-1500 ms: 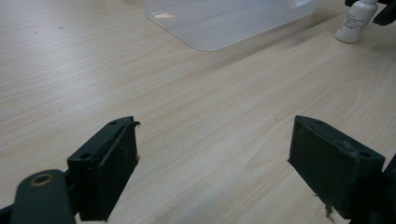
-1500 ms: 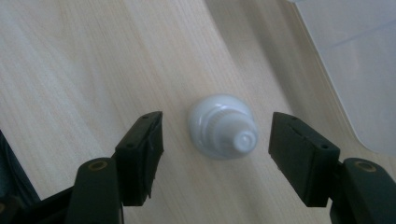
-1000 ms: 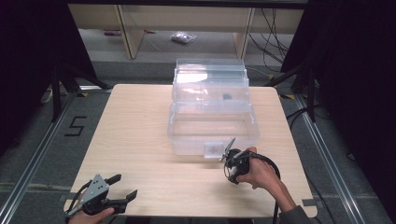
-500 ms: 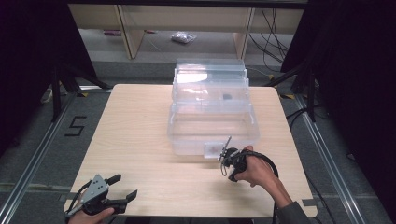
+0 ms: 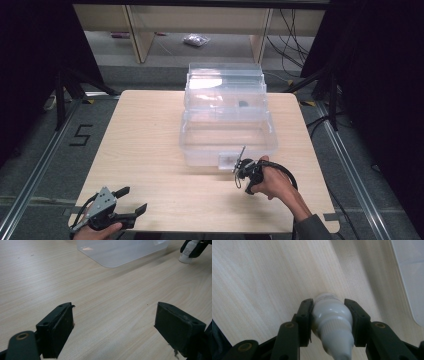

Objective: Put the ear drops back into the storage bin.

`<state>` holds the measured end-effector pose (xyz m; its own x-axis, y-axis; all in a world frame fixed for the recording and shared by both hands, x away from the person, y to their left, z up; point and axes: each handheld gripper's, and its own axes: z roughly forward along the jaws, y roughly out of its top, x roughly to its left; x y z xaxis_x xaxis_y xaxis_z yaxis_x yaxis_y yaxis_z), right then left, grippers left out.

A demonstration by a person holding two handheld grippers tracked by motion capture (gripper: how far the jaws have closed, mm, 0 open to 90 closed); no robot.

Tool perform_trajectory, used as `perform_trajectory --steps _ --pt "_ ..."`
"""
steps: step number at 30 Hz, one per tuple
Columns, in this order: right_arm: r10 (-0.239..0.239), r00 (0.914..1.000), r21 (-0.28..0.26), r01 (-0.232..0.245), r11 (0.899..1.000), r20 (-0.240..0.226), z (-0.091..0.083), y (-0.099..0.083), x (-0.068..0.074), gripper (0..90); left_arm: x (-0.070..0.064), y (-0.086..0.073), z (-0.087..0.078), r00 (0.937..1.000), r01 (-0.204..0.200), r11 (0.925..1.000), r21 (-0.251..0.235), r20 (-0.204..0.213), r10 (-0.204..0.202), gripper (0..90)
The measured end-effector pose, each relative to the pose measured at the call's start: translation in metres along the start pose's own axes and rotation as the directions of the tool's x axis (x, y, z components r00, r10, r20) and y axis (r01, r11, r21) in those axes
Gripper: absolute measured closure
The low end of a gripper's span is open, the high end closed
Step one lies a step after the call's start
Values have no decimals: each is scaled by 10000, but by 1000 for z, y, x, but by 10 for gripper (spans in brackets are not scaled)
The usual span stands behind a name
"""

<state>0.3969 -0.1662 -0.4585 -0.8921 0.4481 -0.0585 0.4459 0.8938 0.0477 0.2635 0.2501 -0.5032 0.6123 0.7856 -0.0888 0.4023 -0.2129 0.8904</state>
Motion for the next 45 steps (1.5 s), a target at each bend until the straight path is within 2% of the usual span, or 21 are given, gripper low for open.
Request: perform_trajectory --steps 2,4,5,6,9,11,16,18,19,20,23,24,26,28,29,30,36,37,39,40,45 --pt "-8 10000 -97 8 10000 19 -2 0 -1 603 0 0 0 10000 7 10000 1 -3 -7 148" --pt "227 9997 -222 -225 9995 81 -9 -1 0 603 1 0 0 10000 -46 10000 22 5 46 148" --pt "227 9997 -222 -225 9995 81 -9 -1 0 603 0 0 0 10000 9 10000 -28 9 -9 148" --pt "-33 10000 -347 36 9994 78 -11 -2 -2 602 0 0 0 10000 -39 10000 40 -16 39 148" --pt "126 9999 -498 -129 9987 -51 -18 -4 -2 603 0 0 0 10000 -2 10000 0 -7 2 147" --pt "85 9999 -360 -79 9993 149 -24 -5 -3 603 0 0 0 10000 2 10000 -6 -16 -2 147" --pt "95 9999 -545 -91 9985 63 -33 -6 -4 603 1 0 0 10000 -40 10000 17 -21 40 147" --pt "475 9989 -562 -475 9973 -12 -40 -7 -3 603 0 0 0 10000 7 10000 -3 -5 -7 147" --pt "475 9989 -562 -475 9973 -12 -40 -7 -3 603 0 0 0 10000 7 10000 -3 -5 -7 147" --pt "69 9999 -612 -62 9981 119 -42 -7 -7 603 1 0 1 10000 -14 10000 -57 31 15 147" --pt "78 9999 -729 -68 9973 135 -50 -8 -7 603 1 0 0 10000 -33 10000 -18 -11 33 147" --pt "265 9996 -710 -260 9971 72 -56 -8 -6 603 0 0 0 10000 18 10000 -42 0 -18 147" --pt "79 9999 -763 -71 9971 100 -58 -8 -7 603 0 0 0 10000 -16 10000 -25 -1 16 148" --pt "280 9996 -793 -271 9965 104 -64 -8 -6 603 1 -1 1 10000 -1 10000 -85 53 1 147" --pt "-52 10000 -889 54 9960 24 -66 -8 -9 603 1 -1 1 10000 -6 10000 -67 37 7 147" --pt "105 9997 -997 -128 9949 -240 -73 -7 -6 604 1 0 1 10000 -22 10000 -22 9 22 147" --pt "12 9992 -1134 -59 9935 -409 -86 -3 -8 603 0 0 1 10000 -4 10000 -51 10 4 147" --pt "-175 9993 -1203 133 9926 -341 -88 -3 -10 603 0 0 1 10000 3 10000 -62 17 -3 147" --pt "58 9997 -1119 -82 9937 -219 -91 -1 -11 603 0 -1 1 10000 16 9999 -129 57 -16 147" --pt "-92 9995 -1081 57 9941 -313 -94 0 -13 603 1 -1 2 9999 11 9999 -138 117 -9 147" --pt "-17 9999 -1111 -1 9938 -164 -99 2 -17 603 0 -1 1 10000 2 9999 -112 40 -2 147"
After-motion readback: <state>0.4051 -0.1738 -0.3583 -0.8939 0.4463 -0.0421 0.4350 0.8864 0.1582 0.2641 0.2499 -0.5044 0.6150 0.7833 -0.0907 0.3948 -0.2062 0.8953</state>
